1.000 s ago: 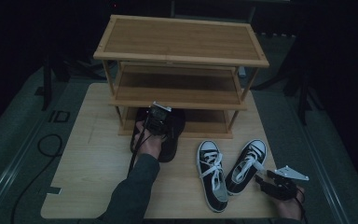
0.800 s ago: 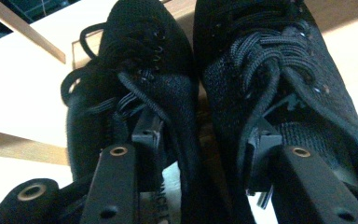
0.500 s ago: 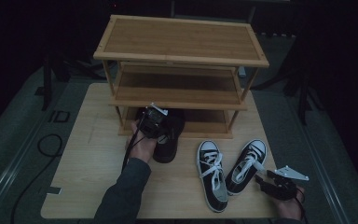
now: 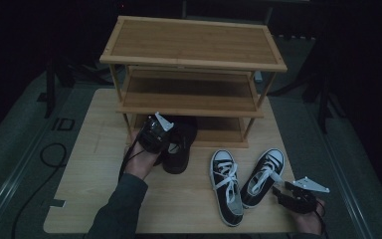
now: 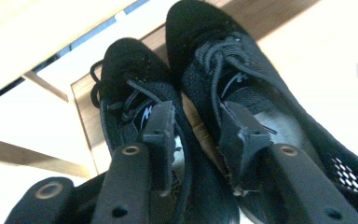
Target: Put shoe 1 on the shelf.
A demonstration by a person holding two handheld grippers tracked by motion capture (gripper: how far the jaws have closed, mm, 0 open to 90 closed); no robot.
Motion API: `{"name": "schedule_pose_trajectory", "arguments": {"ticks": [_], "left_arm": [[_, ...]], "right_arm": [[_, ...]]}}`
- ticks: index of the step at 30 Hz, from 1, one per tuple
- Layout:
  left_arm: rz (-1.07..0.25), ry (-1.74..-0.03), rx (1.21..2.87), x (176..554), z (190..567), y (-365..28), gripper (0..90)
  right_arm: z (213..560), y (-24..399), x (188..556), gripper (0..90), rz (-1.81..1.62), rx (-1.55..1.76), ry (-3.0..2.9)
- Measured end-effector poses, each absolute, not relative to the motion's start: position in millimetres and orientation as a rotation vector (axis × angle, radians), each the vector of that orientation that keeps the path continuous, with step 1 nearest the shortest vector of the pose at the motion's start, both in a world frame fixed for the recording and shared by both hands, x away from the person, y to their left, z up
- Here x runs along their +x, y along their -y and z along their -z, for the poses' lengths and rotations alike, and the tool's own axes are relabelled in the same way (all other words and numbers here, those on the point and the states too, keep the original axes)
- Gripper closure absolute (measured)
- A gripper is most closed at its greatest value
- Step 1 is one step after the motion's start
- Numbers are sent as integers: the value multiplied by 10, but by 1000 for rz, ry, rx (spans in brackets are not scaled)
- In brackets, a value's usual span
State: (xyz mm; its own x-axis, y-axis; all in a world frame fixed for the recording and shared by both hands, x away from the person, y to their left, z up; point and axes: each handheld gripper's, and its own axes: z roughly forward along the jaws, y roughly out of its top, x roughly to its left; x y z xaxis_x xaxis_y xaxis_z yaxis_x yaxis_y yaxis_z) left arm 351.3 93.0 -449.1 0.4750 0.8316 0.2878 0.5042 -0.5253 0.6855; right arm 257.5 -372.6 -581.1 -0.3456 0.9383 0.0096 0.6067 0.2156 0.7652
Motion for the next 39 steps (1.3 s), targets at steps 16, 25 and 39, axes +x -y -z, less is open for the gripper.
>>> {"name": "schedule_pose_trajectory", "arguments": {"ticks": [16,25,39], "left_arm": [[-604,-967,2185,3233,4536,-1148,867],[-580,-971,2187,3136,4663,-1217,900],[-503,-992,2206,3071,4958,-1195,900]], "right_arm": [[5811,3724,2574,413,-955,1428,-2033],[5811,3725,2575,413,-954,1425,-2033],[5811,3723,2573,413,-954,1427,-2032]]}}
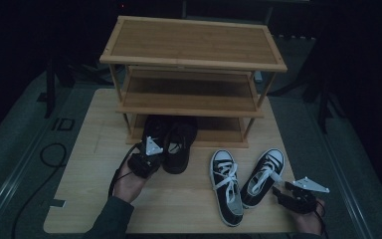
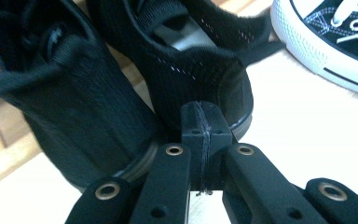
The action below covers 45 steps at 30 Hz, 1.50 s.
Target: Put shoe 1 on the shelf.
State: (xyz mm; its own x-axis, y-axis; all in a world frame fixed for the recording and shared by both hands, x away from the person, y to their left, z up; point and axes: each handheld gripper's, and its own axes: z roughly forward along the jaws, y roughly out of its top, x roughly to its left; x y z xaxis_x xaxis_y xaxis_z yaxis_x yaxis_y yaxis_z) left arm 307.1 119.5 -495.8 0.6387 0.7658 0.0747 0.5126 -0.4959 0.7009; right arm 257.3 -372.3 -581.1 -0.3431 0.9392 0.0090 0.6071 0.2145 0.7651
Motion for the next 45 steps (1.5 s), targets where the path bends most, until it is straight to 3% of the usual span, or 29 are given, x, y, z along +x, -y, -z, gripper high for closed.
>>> {"name": "schedule_pose_trajectory", "arguments": {"ticks": [22,45], "left_arm": [[-337,-982,2334,3050,5521,-926,900],[-434,-1066,2315,3153,5475,-861,900]], "right_arm": [[5811,3723,2573,412,-954,1428,-2032],[5811,3723,2573,412,-953,1427,-2032]]}}
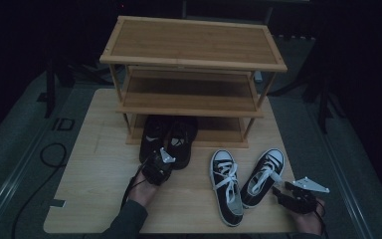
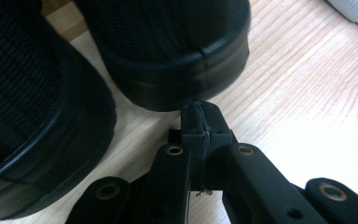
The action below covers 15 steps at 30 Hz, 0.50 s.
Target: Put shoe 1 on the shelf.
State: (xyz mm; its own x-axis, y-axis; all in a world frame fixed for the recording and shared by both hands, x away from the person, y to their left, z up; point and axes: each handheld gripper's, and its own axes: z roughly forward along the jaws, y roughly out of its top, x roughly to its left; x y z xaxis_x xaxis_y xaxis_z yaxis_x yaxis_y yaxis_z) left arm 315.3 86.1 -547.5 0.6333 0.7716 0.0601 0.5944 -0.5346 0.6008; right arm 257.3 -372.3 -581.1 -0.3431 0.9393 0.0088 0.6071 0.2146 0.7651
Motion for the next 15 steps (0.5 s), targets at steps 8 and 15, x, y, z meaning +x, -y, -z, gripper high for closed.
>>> {"name": "schedule_pose_trajectory", "arguments": {"ticks": [8,15], "left_arm": [[-424,-1074,2326,3183,5535,-787,900],[-425,-1092,2319,3274,5499,-720,900]], "right_arm": [[5811,3722,2573,412,-953,1429,-2032],[5810,3723,2574,412,-954,1429,-2032]]}}
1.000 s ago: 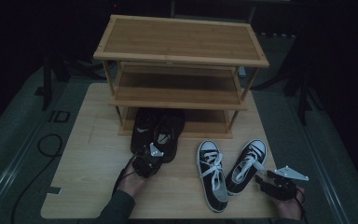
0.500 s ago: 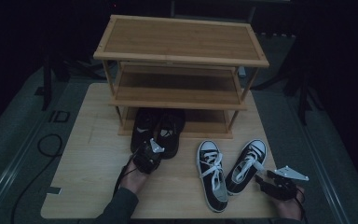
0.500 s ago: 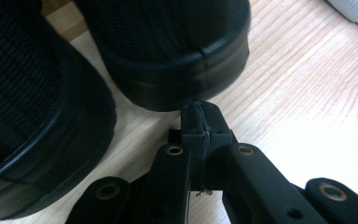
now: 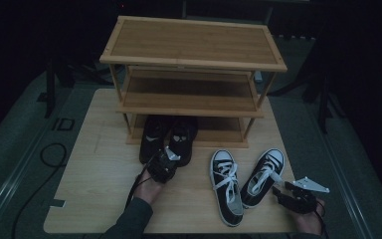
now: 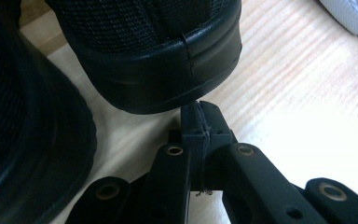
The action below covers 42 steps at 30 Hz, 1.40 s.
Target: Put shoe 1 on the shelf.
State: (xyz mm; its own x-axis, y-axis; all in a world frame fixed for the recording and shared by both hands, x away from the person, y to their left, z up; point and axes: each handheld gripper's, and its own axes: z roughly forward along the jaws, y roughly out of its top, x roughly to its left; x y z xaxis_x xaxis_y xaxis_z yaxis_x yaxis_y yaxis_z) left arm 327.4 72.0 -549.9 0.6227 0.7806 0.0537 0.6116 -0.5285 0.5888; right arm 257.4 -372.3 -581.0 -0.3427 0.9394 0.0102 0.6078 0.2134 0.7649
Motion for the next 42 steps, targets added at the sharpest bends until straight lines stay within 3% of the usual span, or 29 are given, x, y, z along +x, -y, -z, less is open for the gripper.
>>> {"name": "schedule_pose_trajectory", "arguments": {"ticks": [28,42], "left_arm": [[-448,-1184,2319,3881,5518,-395,900],[-442,-1156,2316,3943,5522,-355,900]], "right_arm": [[5810,3728,2578,410,-956,1426,-2036],[5810,3730,2579,410,-956,1423,-2037]]}}
